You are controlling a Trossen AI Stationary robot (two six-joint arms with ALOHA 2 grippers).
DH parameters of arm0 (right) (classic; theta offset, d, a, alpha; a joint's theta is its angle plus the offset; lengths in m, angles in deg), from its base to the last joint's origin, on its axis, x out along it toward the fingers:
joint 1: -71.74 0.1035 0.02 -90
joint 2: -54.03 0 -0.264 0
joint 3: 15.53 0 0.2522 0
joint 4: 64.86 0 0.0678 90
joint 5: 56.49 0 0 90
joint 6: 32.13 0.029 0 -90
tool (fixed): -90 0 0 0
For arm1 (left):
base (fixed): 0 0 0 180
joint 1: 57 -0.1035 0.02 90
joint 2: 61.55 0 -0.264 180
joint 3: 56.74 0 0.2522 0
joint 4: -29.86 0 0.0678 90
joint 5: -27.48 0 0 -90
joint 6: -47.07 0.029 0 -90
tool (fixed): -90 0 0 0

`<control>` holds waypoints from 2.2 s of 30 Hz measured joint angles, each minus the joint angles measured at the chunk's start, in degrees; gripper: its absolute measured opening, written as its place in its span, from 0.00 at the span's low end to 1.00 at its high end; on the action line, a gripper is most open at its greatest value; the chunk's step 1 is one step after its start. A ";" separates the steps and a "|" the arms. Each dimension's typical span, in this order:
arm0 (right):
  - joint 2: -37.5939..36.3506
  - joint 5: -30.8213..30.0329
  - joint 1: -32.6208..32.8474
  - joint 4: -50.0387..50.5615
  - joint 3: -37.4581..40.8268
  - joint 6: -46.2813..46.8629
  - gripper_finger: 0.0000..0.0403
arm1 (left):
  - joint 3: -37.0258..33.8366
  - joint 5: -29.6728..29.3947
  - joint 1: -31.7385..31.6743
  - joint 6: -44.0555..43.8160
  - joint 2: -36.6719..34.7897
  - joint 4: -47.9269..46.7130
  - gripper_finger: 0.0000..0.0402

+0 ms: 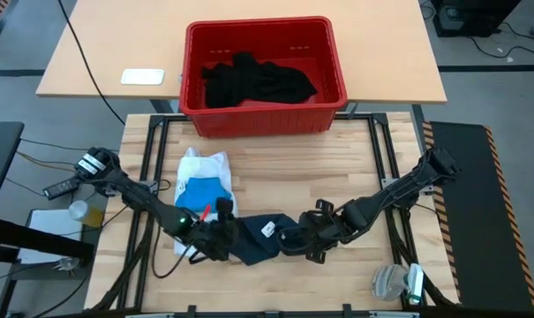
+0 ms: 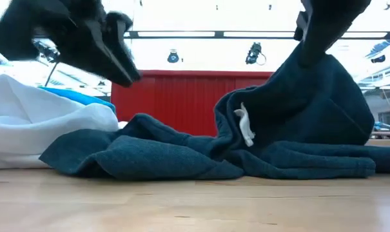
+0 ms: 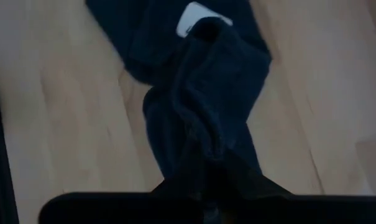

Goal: Fold laundry
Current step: Fold the dark blue underwear

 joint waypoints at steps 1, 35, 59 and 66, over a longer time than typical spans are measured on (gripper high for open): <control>-0.01 -0.19 -0.38 0.04 0.00 1.09 0.05 | 0.36 0.11 0.74 2.60 0.00 1.73 0.42; 0.26 -11.29 -4.80 -1.41 3.98 11.65 0.05 | 23.67 2.39 -2.03 4.42 29.76 4.78 0.46; 0.28 -10.65 -4.73 -5.38 4.46 10.09 0.05 | 23.62 4.49 -5.51 -1.95 29.79 -2.75 0.27; -1.76 -8.87 -4.04 -2.02 3.07 6.19 0.05 | 23.54 4.96 -5.96 2.50 24.61 -4.13 0.04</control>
